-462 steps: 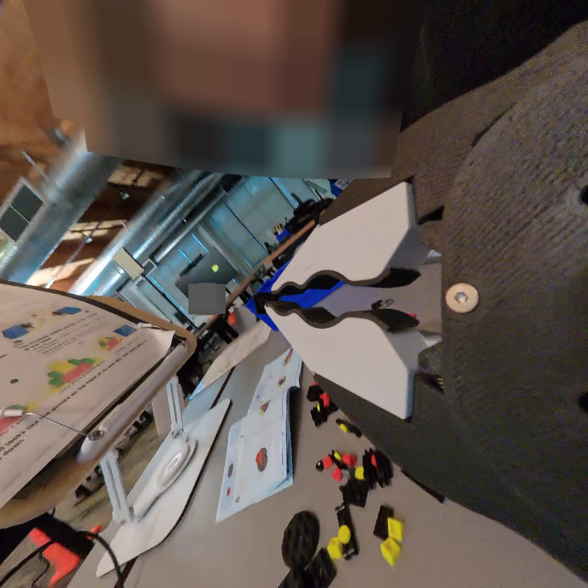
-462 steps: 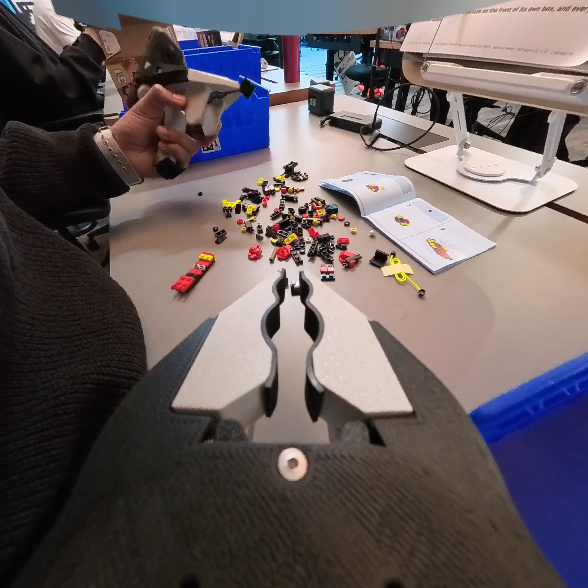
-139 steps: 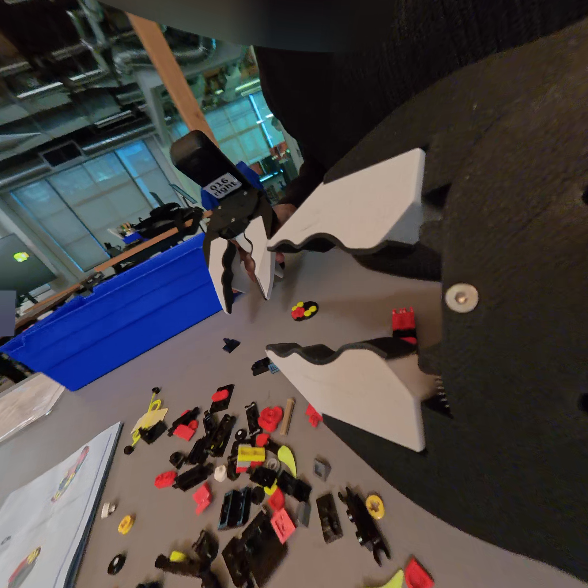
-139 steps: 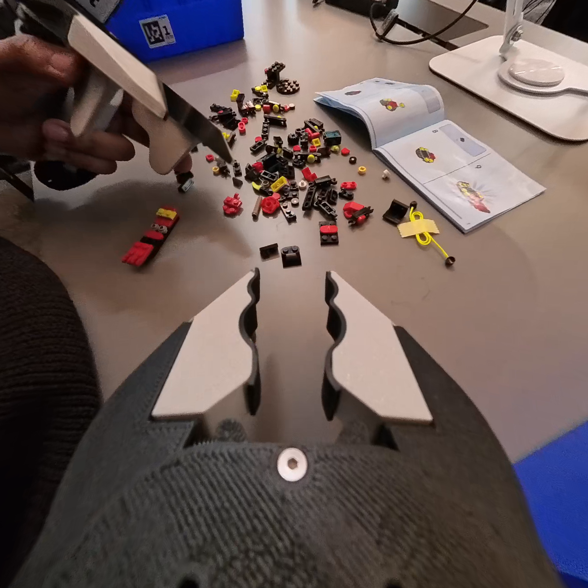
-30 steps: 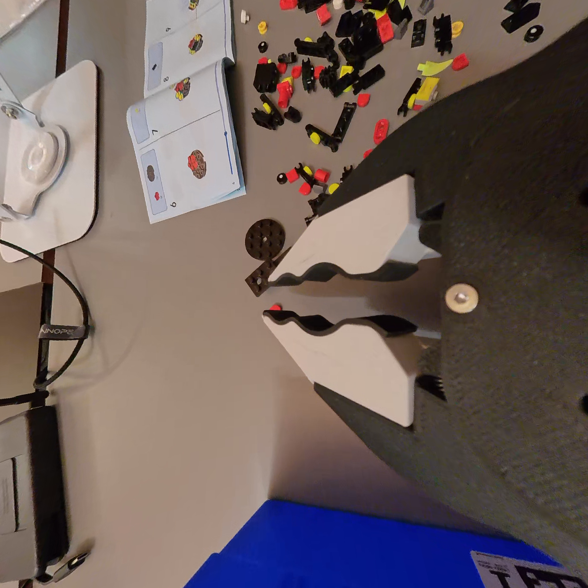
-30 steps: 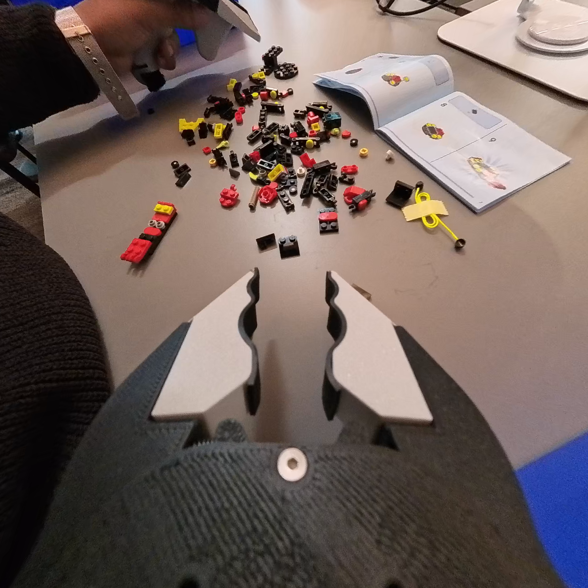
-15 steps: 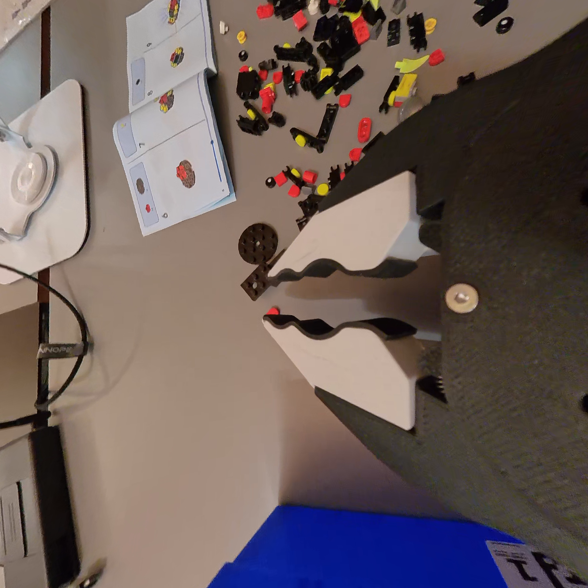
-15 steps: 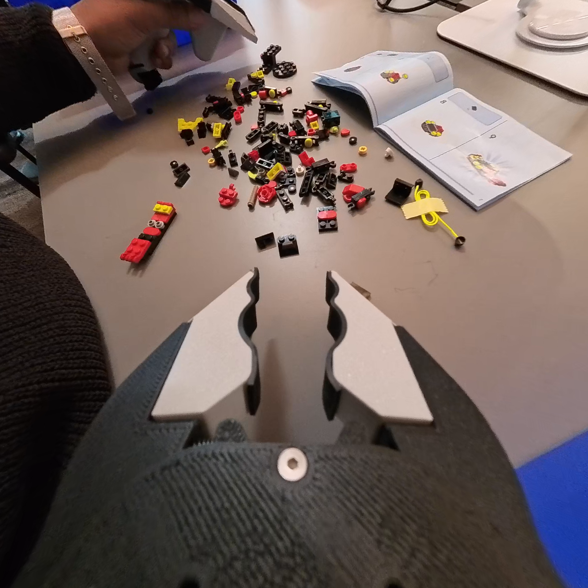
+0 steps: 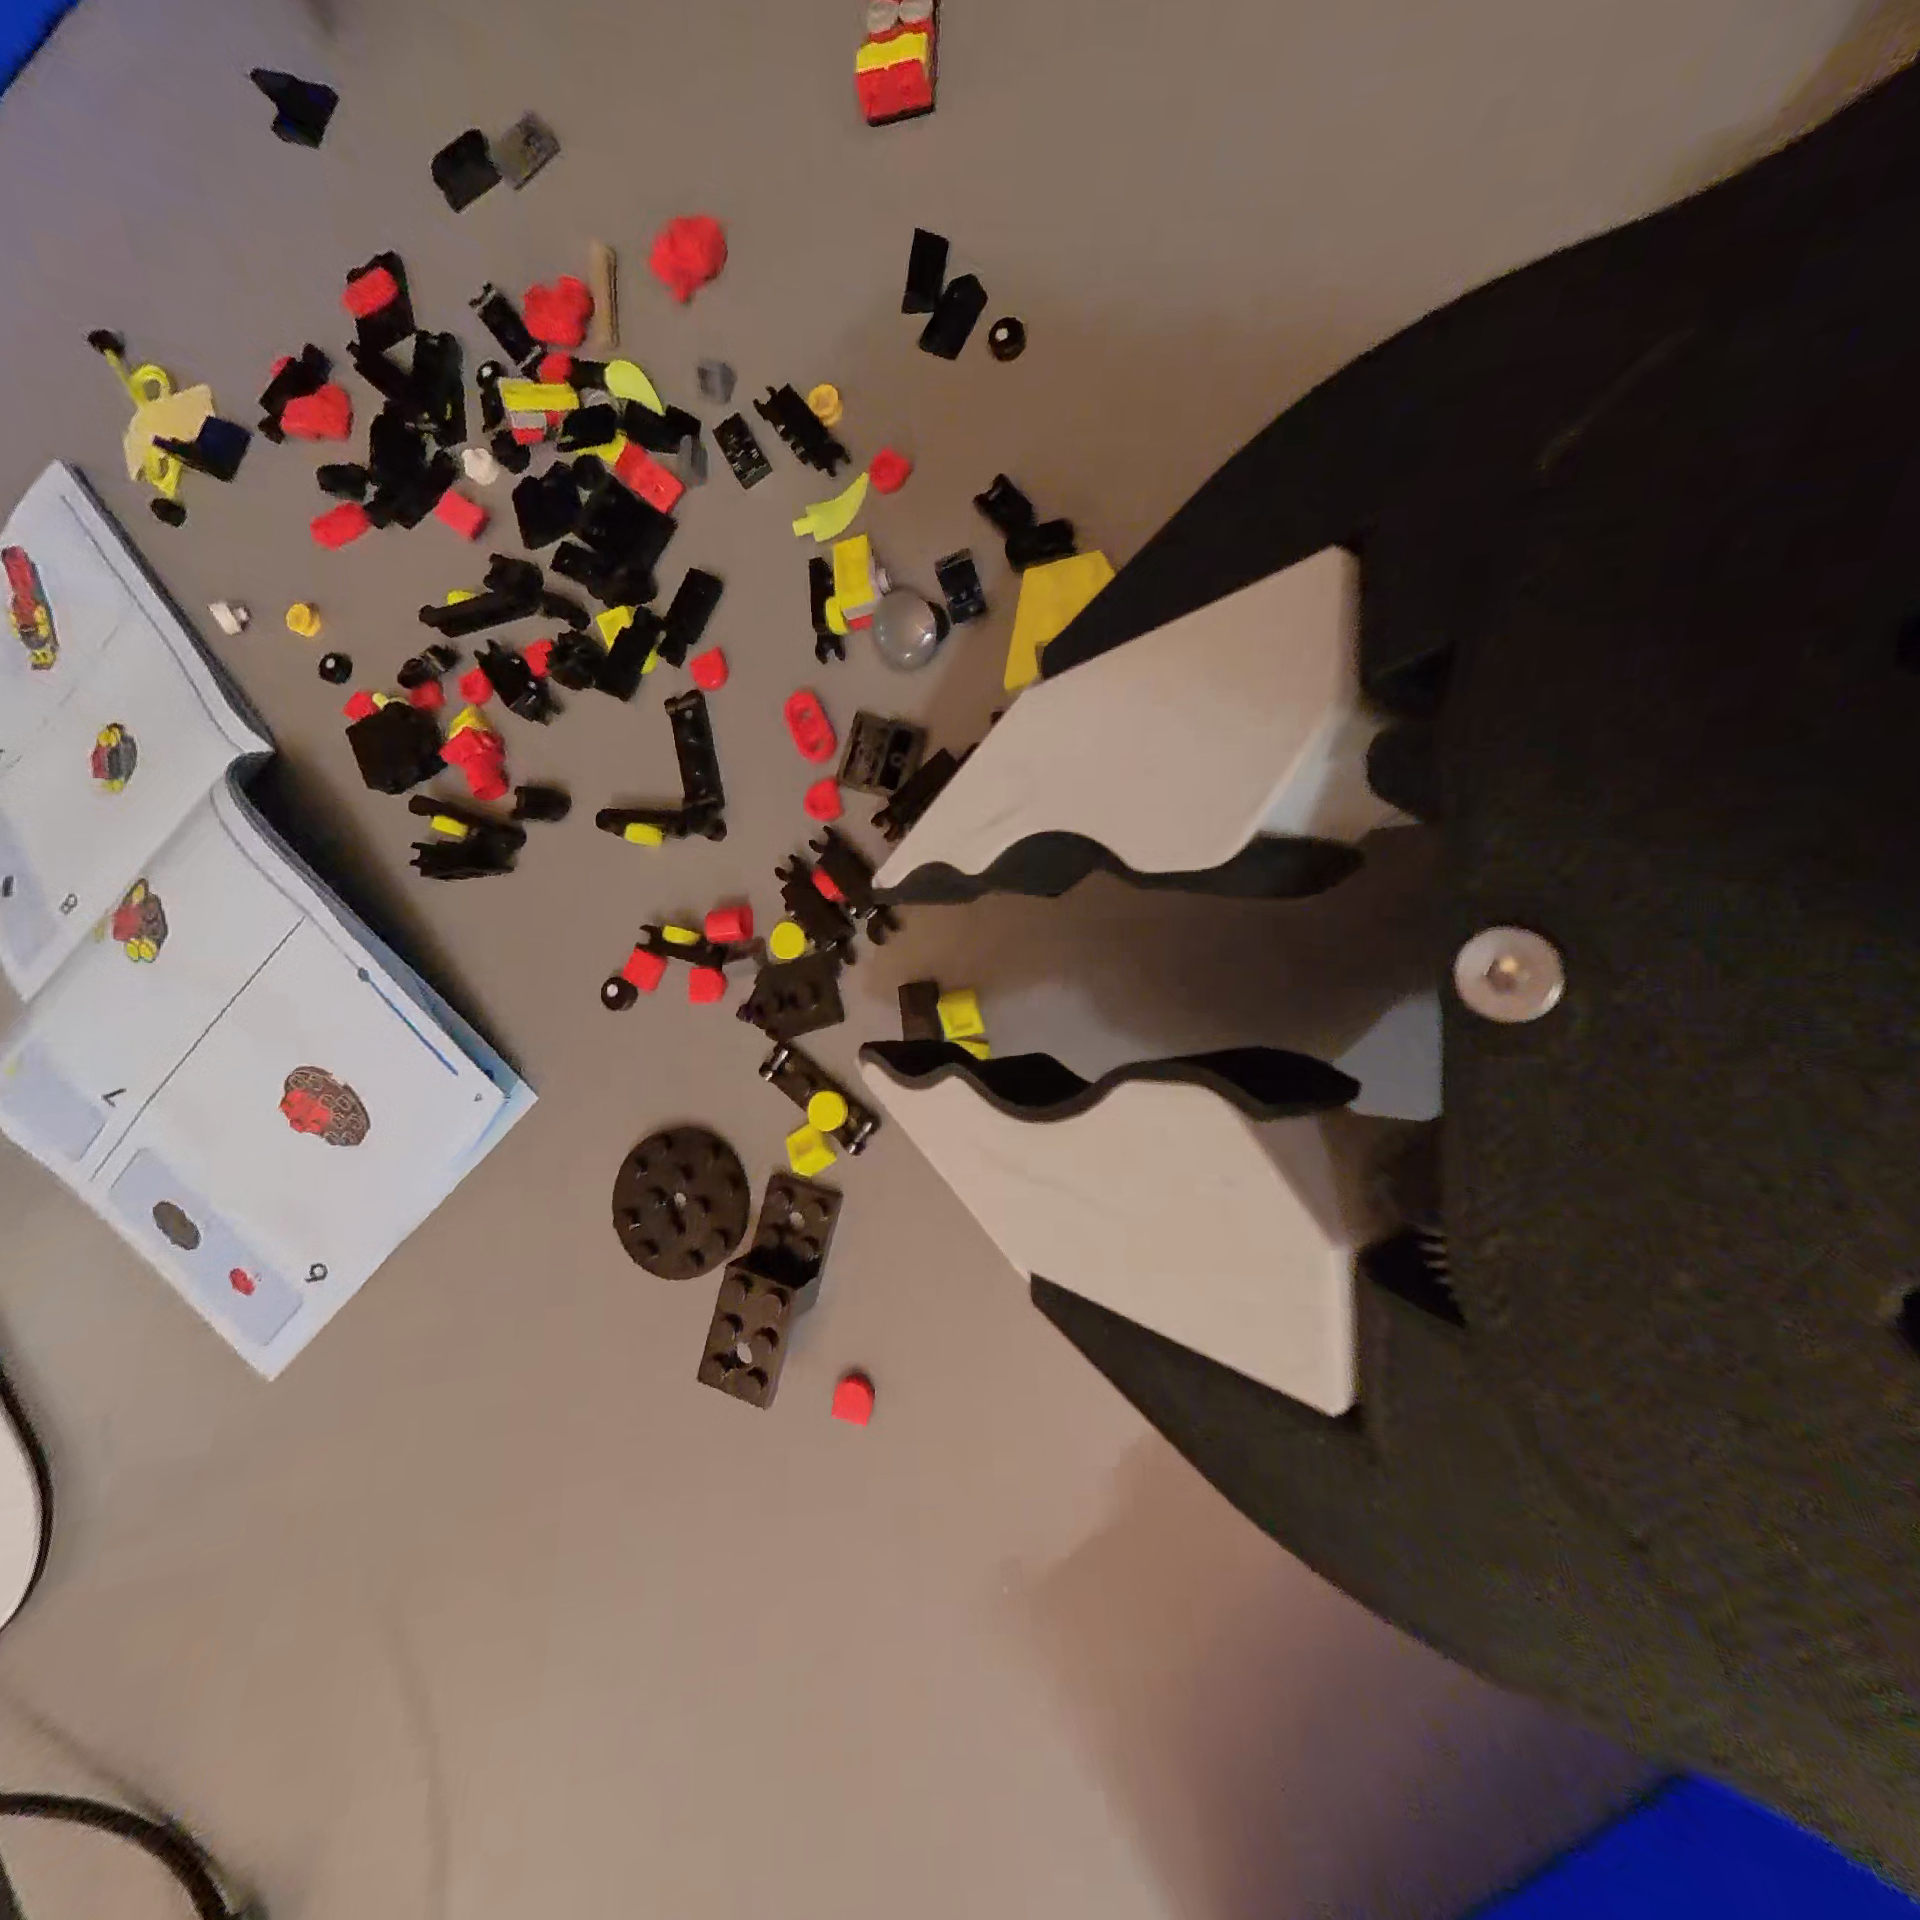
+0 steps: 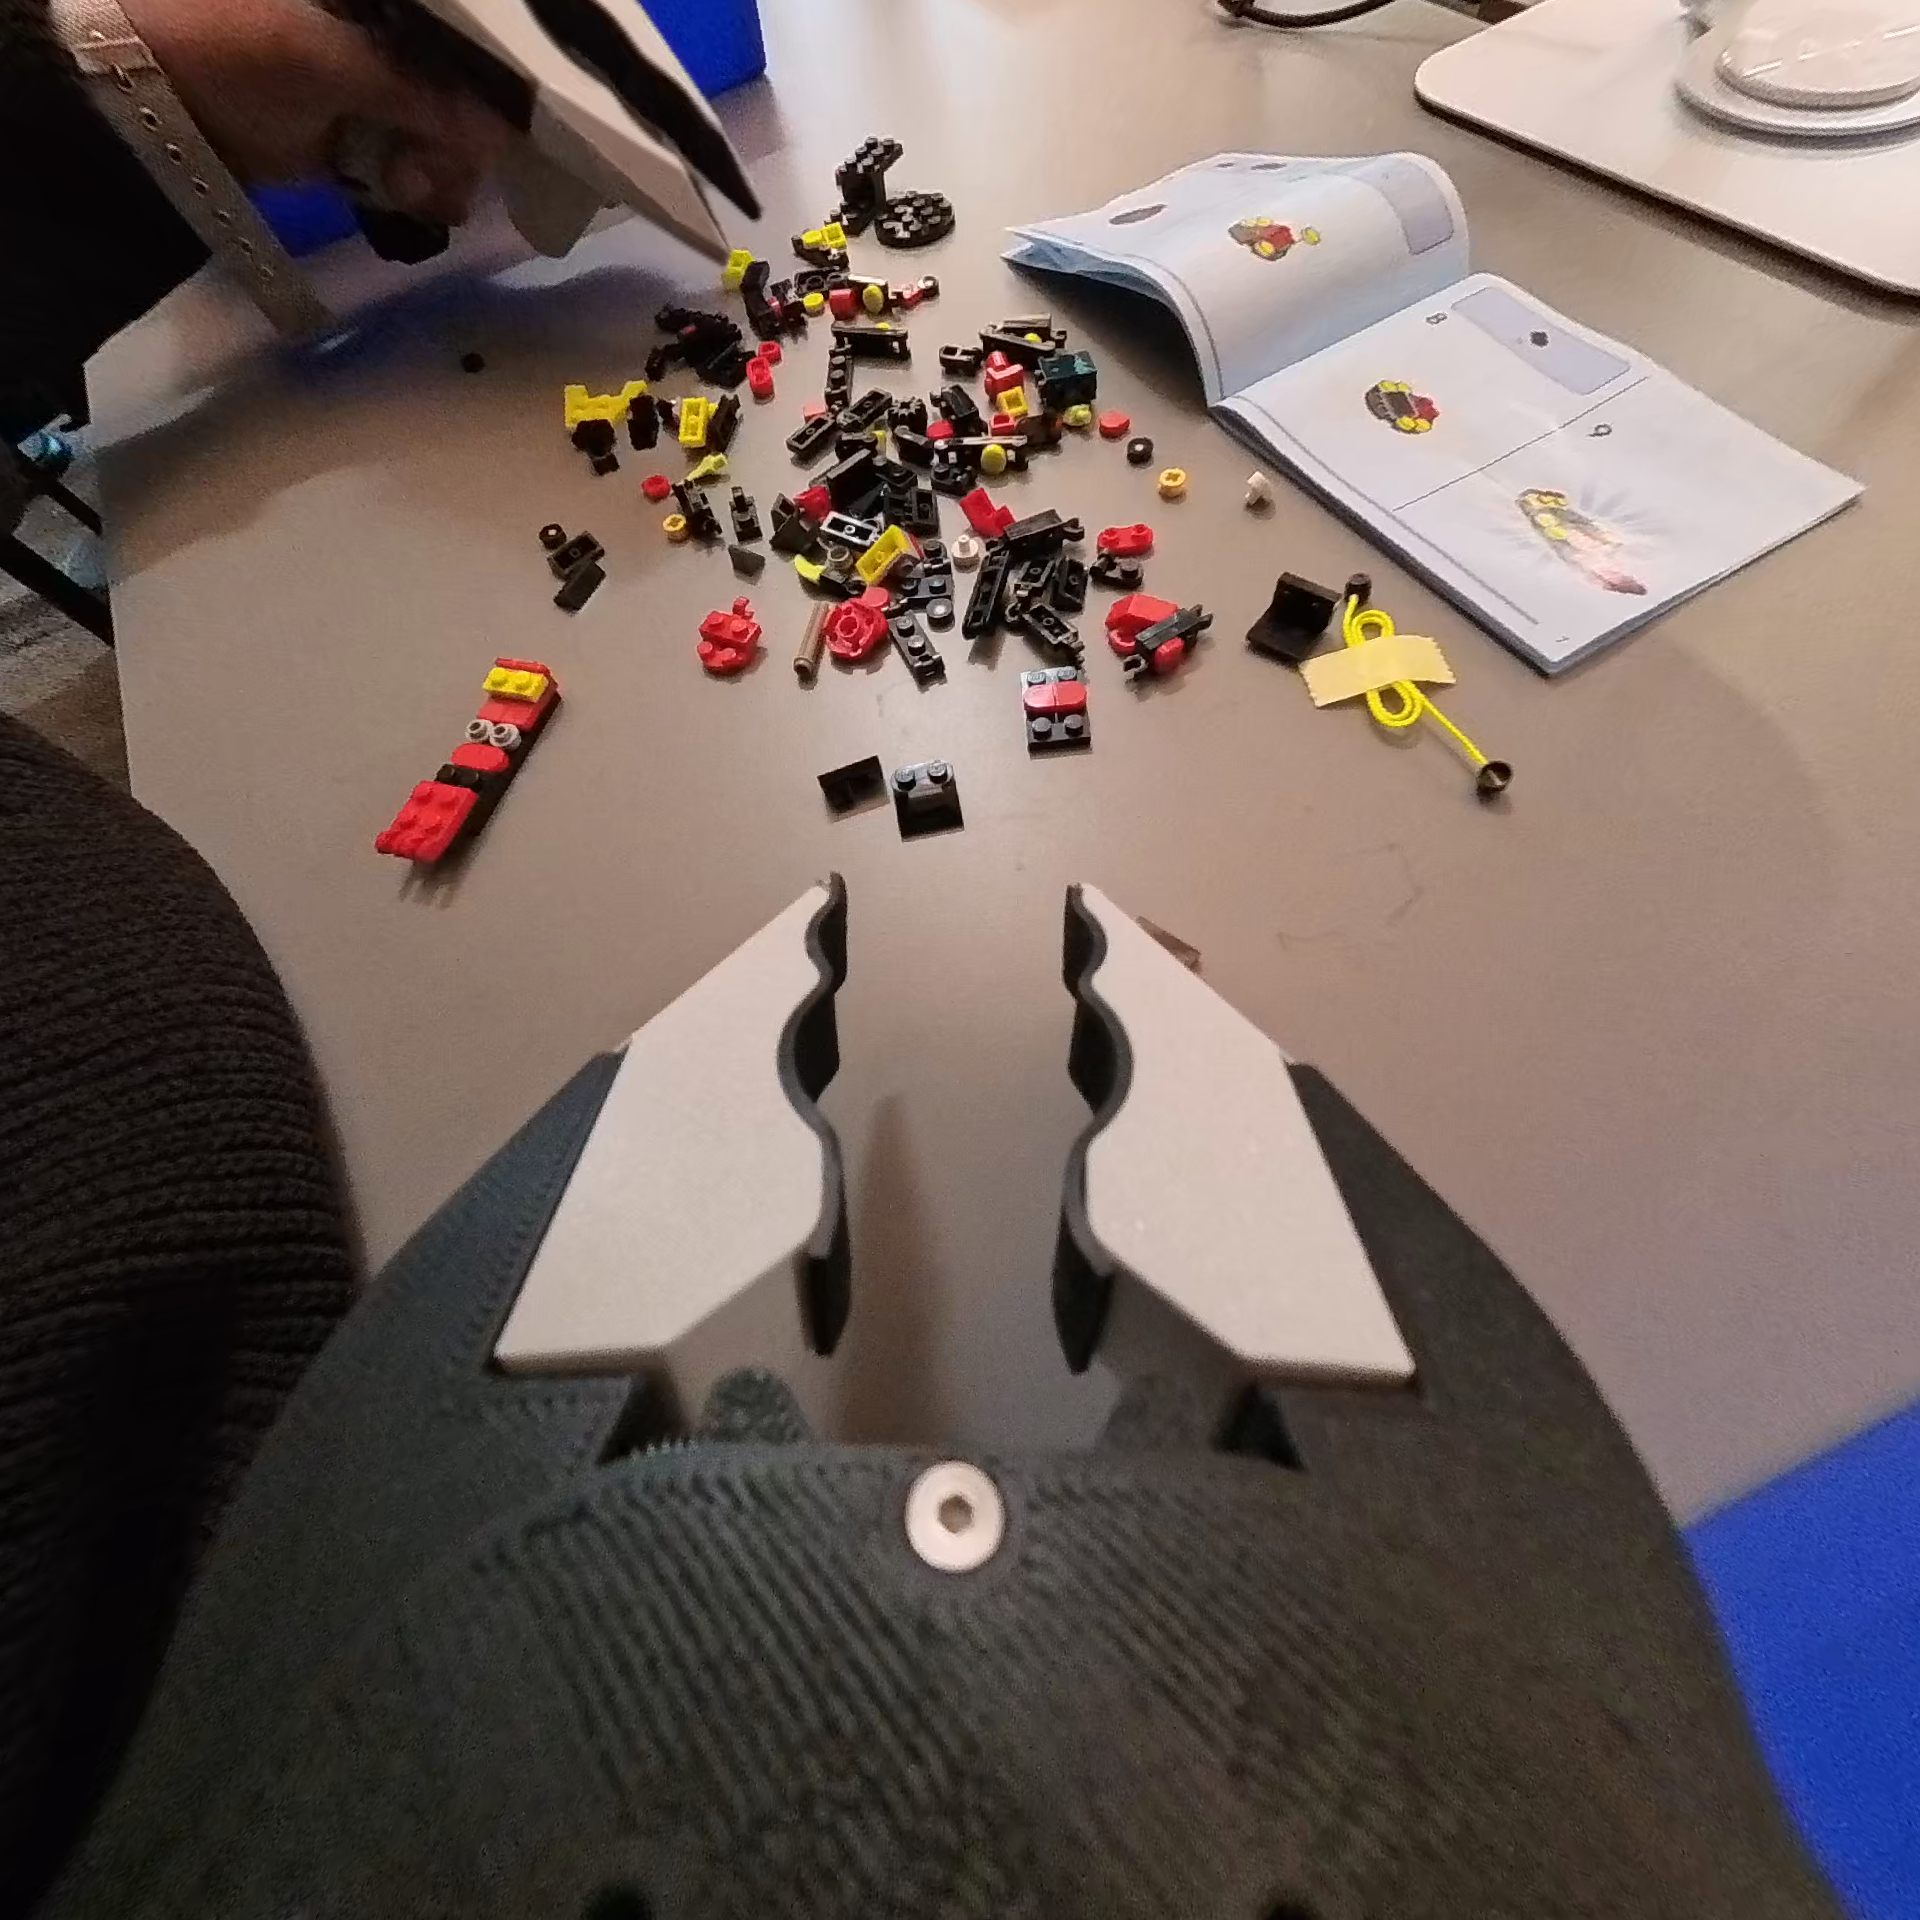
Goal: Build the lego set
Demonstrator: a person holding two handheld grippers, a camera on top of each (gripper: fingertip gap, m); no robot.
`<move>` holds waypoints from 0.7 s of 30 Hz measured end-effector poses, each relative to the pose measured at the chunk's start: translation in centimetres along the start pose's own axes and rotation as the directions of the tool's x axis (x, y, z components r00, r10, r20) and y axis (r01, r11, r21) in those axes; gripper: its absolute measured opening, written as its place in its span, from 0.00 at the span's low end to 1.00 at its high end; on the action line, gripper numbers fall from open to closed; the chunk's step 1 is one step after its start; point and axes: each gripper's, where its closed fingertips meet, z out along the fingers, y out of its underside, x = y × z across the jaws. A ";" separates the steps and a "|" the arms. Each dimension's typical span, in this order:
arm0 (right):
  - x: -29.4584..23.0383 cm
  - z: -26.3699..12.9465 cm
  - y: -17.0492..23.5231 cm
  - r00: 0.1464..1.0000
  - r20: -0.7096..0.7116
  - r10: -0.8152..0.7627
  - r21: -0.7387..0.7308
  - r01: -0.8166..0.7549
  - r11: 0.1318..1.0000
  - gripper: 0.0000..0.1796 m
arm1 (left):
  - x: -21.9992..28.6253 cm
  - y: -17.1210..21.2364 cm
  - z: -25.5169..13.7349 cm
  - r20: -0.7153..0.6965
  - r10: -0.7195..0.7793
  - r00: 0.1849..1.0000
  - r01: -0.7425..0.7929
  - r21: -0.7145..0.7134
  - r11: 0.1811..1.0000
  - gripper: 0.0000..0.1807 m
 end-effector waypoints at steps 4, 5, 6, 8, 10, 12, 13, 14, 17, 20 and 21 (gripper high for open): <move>0.0 0.0 0.1 1.000 -0.002 -0.003 -0.003 0.003 1.000 0.22 | -1.7 -0.6 -0.6 0.047 -0.083 0.995 0.080 0.064 0.995 0.08; 0.0 0.0 0.0 1.000 -0.002 -0.002 -0.002 0.002 1.000 0.22 | -1.8 -0.7 -0.8 0.033 -0.109 0.993 0.106 0.086 0.991 0.08; 0.0 0.0 0.0 1.000 -0.001 0.000 -0.002 0.000 1.000 0.23 | -1.9 -0.9 -1.1 0.024 -0.132 0.991 0.128 0.105 0.986 0.08; 0.1 0.0 0.1 1.000 -0.001 0.002 -0.003 -0.002 1.000 0.23 | -2.3 -0.9 -1.3 0.027 -0.150 0.988 0.146 0.125 0.981 0.08; 0.1 0.1 0.1 1.000 -0.001 0.002 -0.004 -0.002 1.000 0.23 | -2.8 -0.8 -1.4 0.060 -0.155 0.986 0.147 0.123 0.981 0.07; 0.1 0.1 0.1 1.000 -0.001 0.001 -0.005 -0.001 1.000 0.22 | -4.0 -0.3 -1.3 0.138 -0.172 0.975 0.159 0.099 0.982 0.05; 0.1 0.1 0.1 1.000 -0.002 0.001 -0.005 -0.001 1.000 0.22 | -4.7 0.2 -1.3 0.191 -0.173 0.966 0.162 0.075 0.984 0.04; 0.1 0.1 0.1 1.000 -0.002 0.002 -0.005 -0.002 1.000 0.22 | -5.3 0.6 -1.4 0.236 -0.166 0.958 0.158 0.054 0.986 0.04; 0.1 0.1 0.1 1.000 -0.002 0.002 -0.006 -0.002 1.000 0.23 | -5.7 -0.3 -1.9 0.272 -0.195 0.942 0.176 0.092 0.980 0.05; 0.1 0.0 0.1 1.000 -0.004 -0.002 -0.006 0.002 1.000 0.22 | -5.3 -2.1 -2.7 0.236 -0.345 0.908 0.298 0.211 0.931 0.16; 0.1 0.0 0.1 1.000 -0.006 -0.004 -0.005 0.004 1.000 0.22 | -4.9 -2.5 -3.1 0.228 -0.395 0.890 0.340 0.245 0.908 0.17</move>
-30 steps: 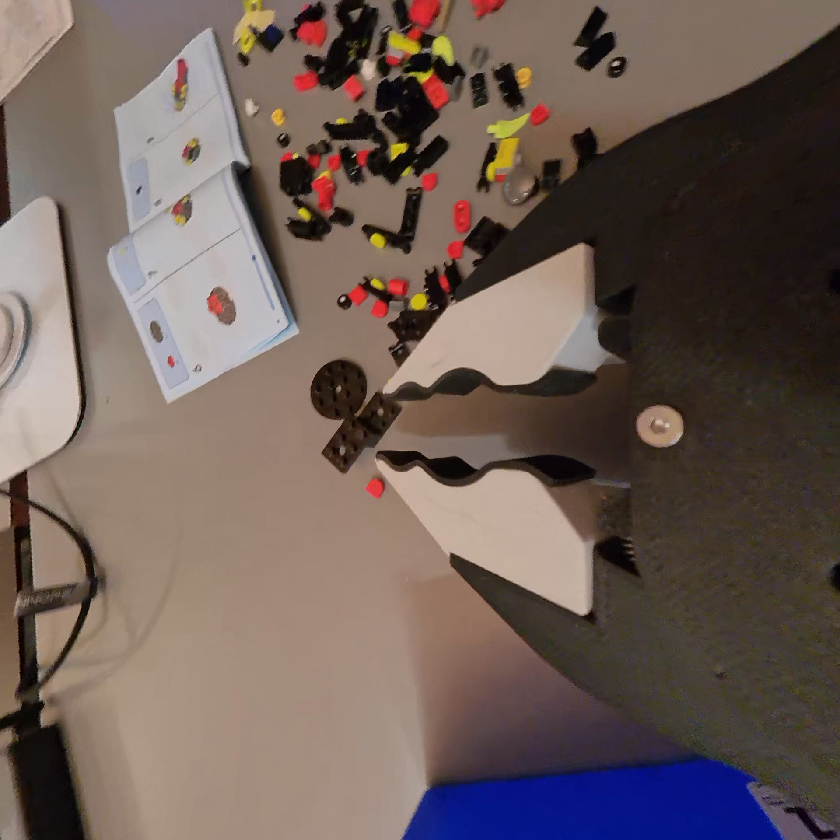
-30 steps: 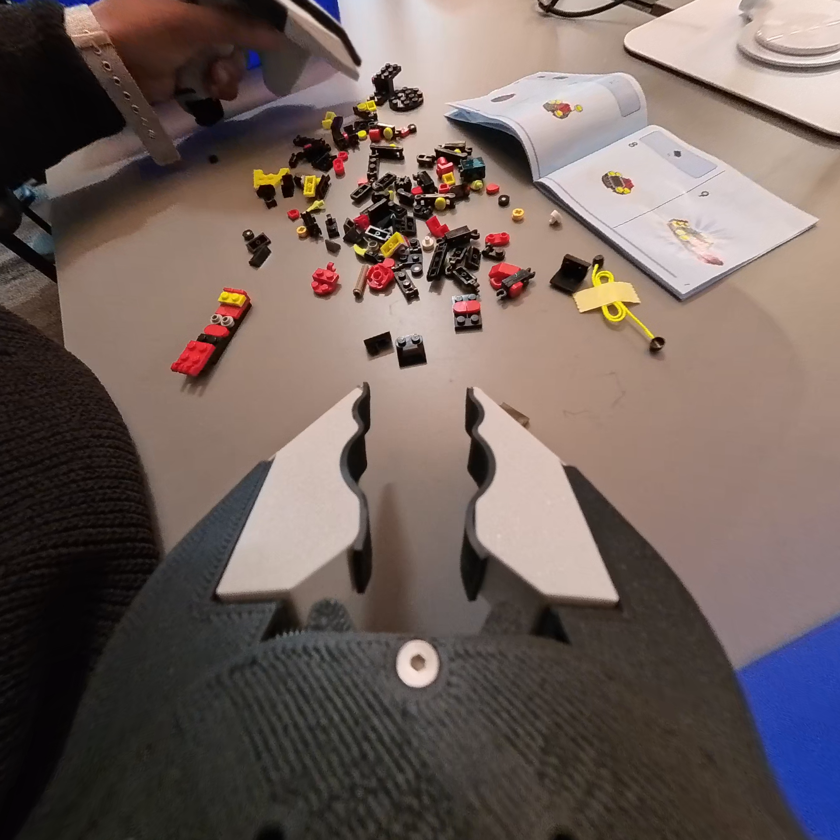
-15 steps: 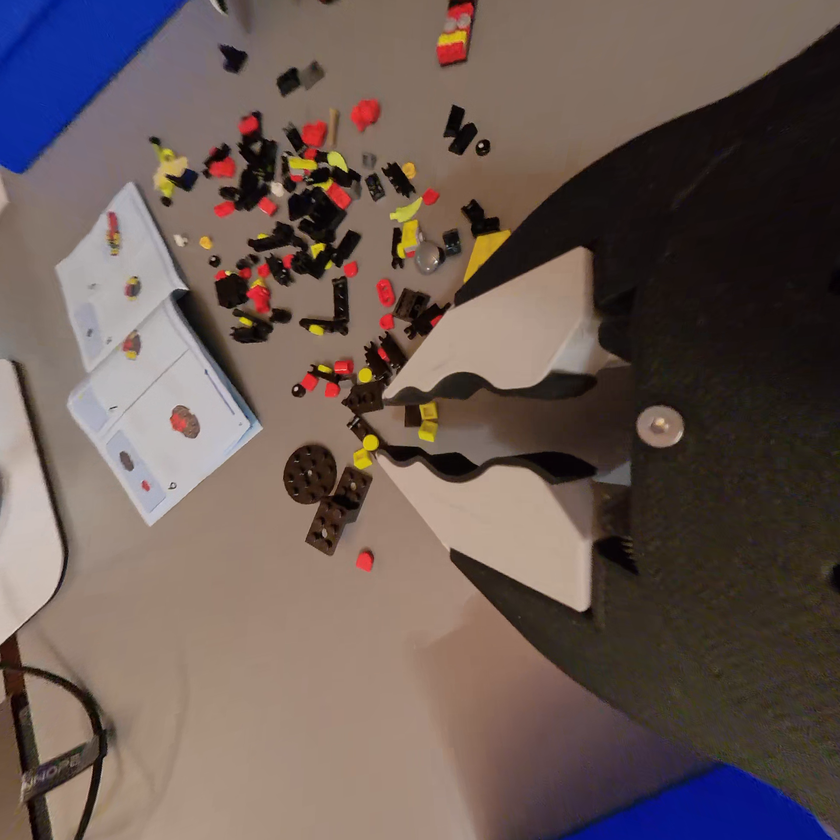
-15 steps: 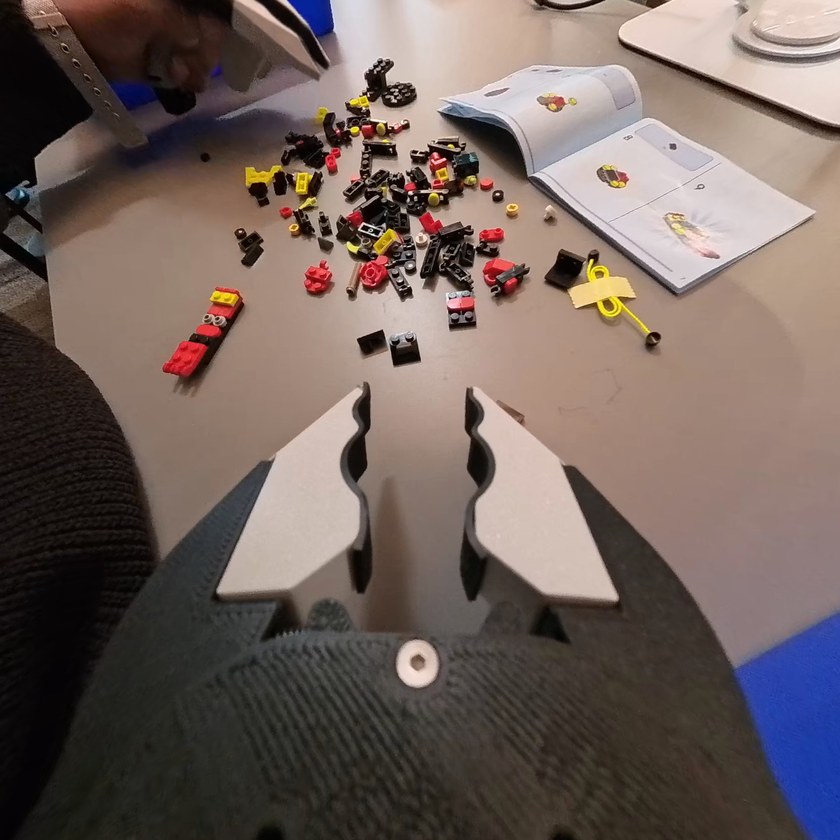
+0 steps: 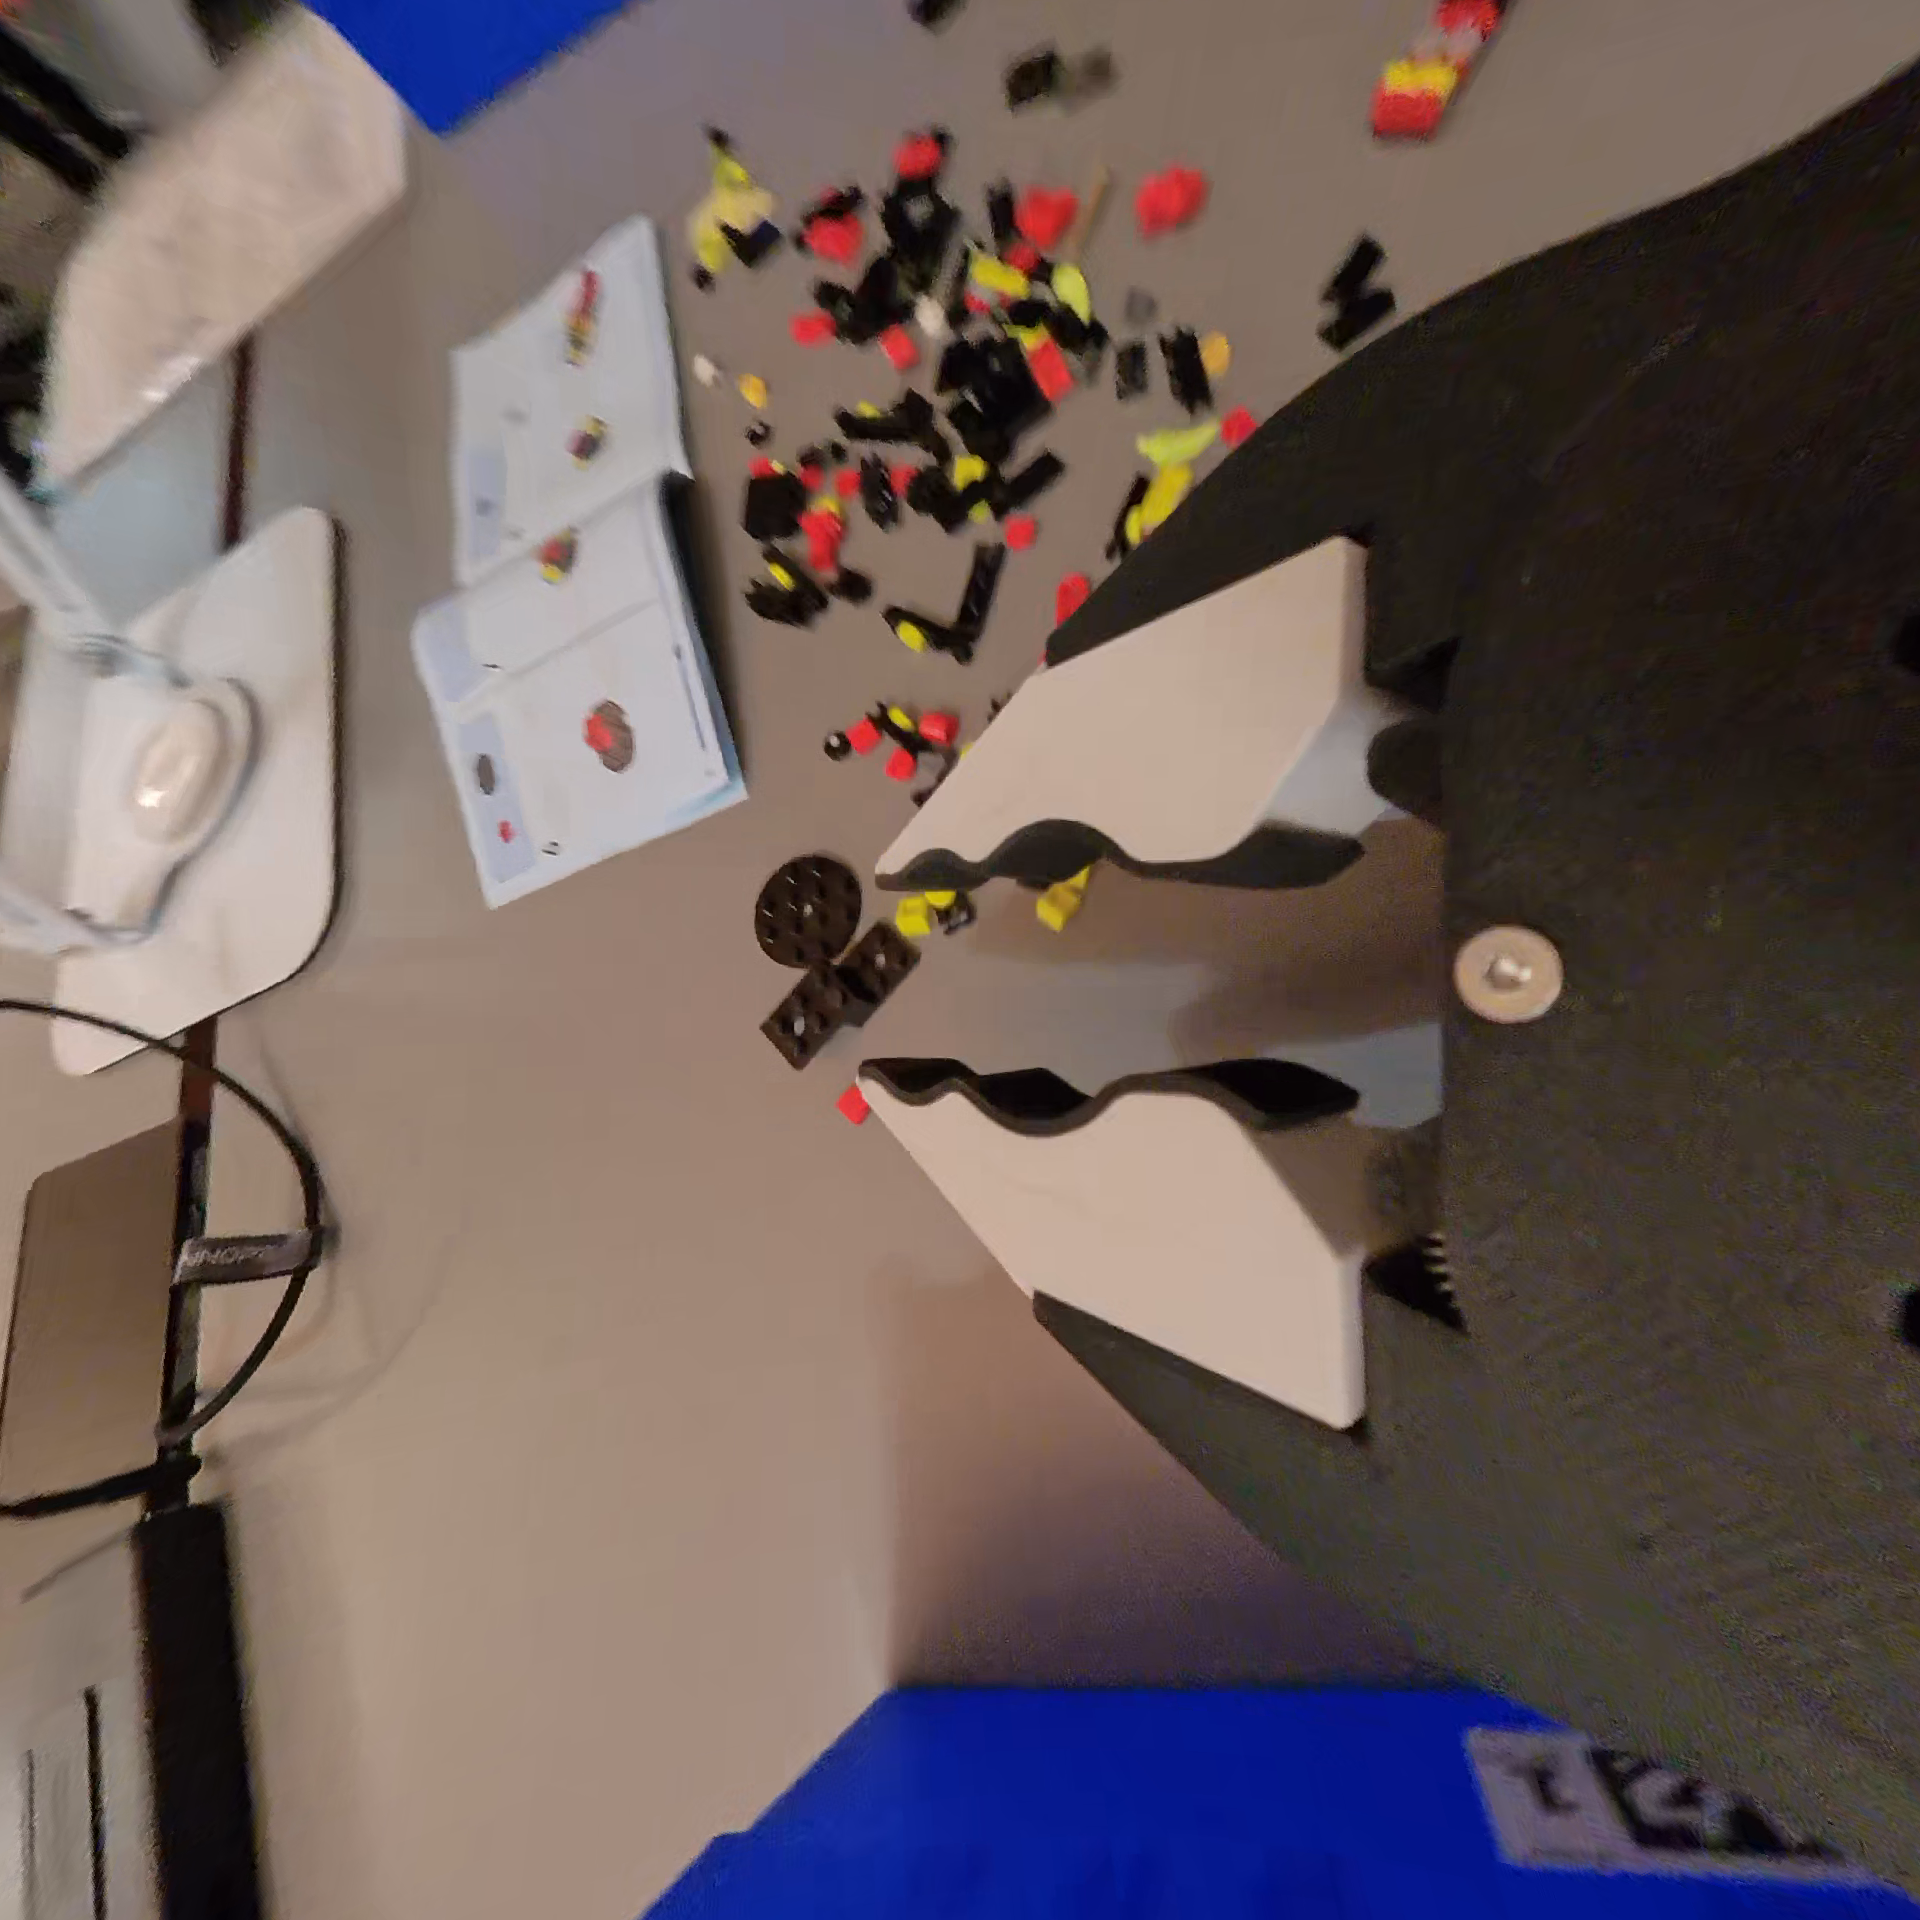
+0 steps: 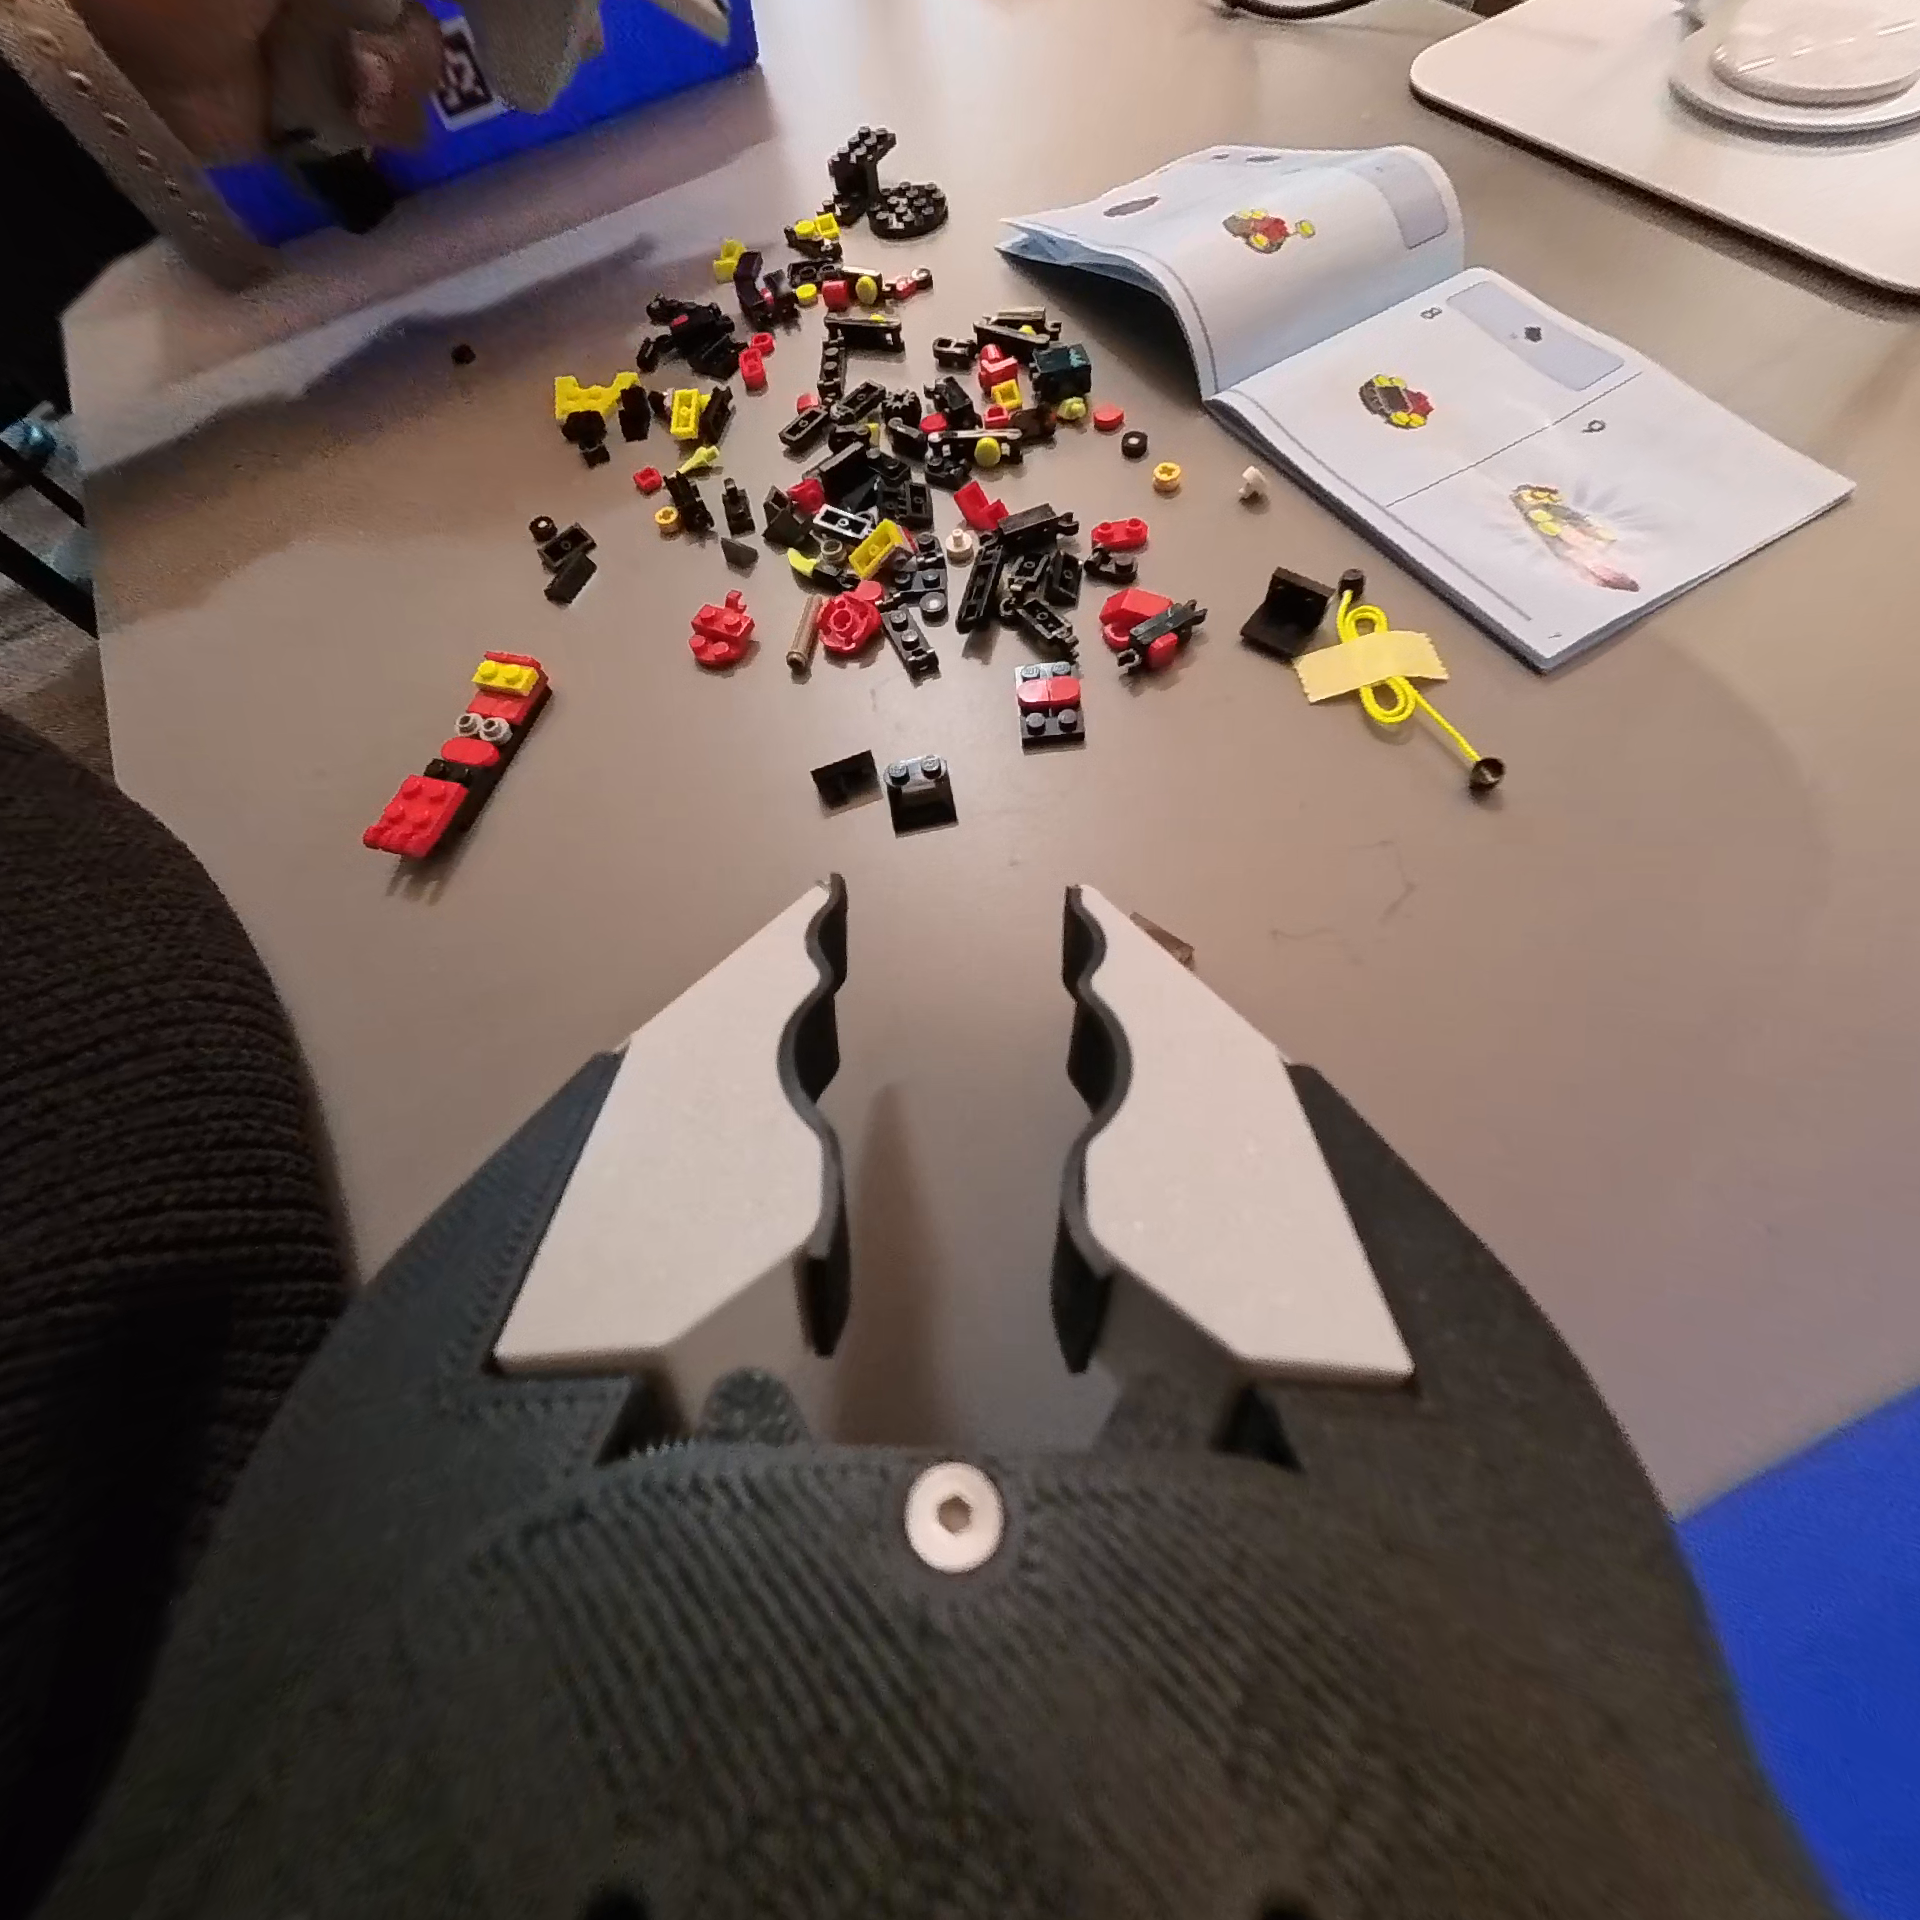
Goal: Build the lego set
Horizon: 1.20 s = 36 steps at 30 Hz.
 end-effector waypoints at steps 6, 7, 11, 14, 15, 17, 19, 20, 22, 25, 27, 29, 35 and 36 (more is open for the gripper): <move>0.2 0.1 0.1 1.000 -0.005 0.008 -0.003 -0.008 1.000 0.22 | 2.9 2.6 -2.4 0.057 0.023 0.998 -0.020 -0.051 0.999 0.17; 0.2 0.2 0.2 1.000 -0.005 0.007 -0.006 -0.007 1.000 0.22 | 4.0 3.4 -2.8 0.032 -0.011 0.999 0.014 -0.069 0.998 0.17; 0.0 0.2 -0.2 1.000 -0.008 -0.013 0.013 0.013 1.000 0.20 | 7.1 6.7 -3.8 -0.022 -0.041 0.999 0.038 -0.128 0.991 0.18; -0.1 0.2 -0.2 1.000 -0.002 -0.009 0.012 0.009 1.000 0.20 | 7.4 7.2 -3.8 -0.020 0.047 0.999 -0.049 -0.149 0.988 0.16; -0.1 0.3 -0.1 1.000 -0.002 -0.009 0.002 0.009 1.000 0.20 | 7.6 7.1 -3.7 -0.034 0.068 0.997 -0.072 -0.149 0.986 0.16; -0.1 0.4 0.1 1.000 -0.008 -0.019 -0.012 0.019 1.000 0.20 | 8.0 7.3 -3.5 -0.061 0.099 0.993 -0.108 -0.157 0.982 0.13; -0.1 0.4 0.3 0.999 -0.016 -0.031 -0.024 0.030 0.999 0.21 | 8.3 7.9 -3.3 -0.084 0.110 0.990 -0.123 -0.176 0.977 0.10; 0.0 0.5 0.4 0.999 -0.019 -0.034 -0.030 0.034 0.999 0.21 | 8.4 8.1 -3.3 -0.096 0.107 0.990 -0.123 -0.182 0.976 0.10; 0.0 0.5 0.6 0.999 -0.021 -0.034 -0.037 0.033 0.999 0.21 | 9.2 8.0 -3.0 -0.140 0.081 0.987 -0.105 -0.169 0.980 0.09; 0.1 0.5 0.6 0.999 -0.017 -0.029 -0.036 0.028 0.999 0.21 | 10.9 8.1 -2.3 -0.225 0.022 0.974 -0.062 -0.173 0.983 0.10; 0.1 0.5 0.5 0.999 -0.017 -0.027 -0.034 0.027 0.999 0.21 | 10.8 8.8 -1.8 -0.200 0.053 0.978 -0.095 -0.208 0.973 0.11; 0.1 0.4 0.5 1.000 -0.017 -0.025 -0.033 0.024 0.999 0.21 | 10.3 9.3 -1.5 -0.158 0.112 0.981 -0.147 -0.232 0.962 0.12; 0.1 0.5 0.6 1.000 -0.017 -0.024 -0.037 0.024 0.999 0.21 | 10.4 9.6 -1.3 -0.159 0.119 0.980 -0.156 -0.244 0.957 0.08; 0.1 0.5 0.6 1.000 -0.016 -0.025 -0.038 0.024 0.999 0.21 | 10.4 9.5 -1.3 -0.161 0.113 0.981 -0.149 -0.238 0.960 0.07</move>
